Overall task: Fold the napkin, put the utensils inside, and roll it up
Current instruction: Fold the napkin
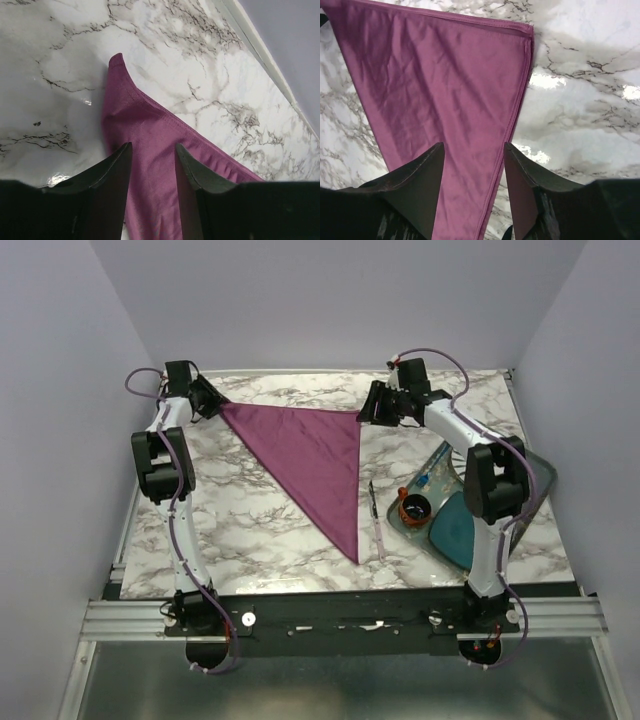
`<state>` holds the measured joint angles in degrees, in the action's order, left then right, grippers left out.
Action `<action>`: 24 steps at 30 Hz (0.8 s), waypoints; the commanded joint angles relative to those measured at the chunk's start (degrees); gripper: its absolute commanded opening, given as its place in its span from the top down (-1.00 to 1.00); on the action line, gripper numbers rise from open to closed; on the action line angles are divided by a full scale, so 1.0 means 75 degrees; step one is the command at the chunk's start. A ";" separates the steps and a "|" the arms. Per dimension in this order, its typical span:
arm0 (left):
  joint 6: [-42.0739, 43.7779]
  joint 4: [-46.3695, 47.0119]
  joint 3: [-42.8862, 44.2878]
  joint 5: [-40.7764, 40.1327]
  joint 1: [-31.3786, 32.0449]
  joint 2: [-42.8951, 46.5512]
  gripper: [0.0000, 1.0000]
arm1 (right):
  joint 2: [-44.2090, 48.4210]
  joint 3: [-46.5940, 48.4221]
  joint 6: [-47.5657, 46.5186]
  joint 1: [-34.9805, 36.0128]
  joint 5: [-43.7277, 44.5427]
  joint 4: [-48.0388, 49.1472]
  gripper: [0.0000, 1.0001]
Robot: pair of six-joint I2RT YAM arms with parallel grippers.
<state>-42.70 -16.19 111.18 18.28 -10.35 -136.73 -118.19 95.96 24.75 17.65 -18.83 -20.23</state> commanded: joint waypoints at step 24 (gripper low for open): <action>-0.0388 0.1077 -0.0925 0.0619 -0.0179 0.0547 0.34 | -0.2394 0.2299 0.0145 -0.0302 -0.0946 -0.0877 0.17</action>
<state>-42.04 -15.07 102.94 16.80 -10.61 -129.47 -136.86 113.32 25.50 15.42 -22.33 -26.46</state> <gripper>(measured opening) 0.465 0.431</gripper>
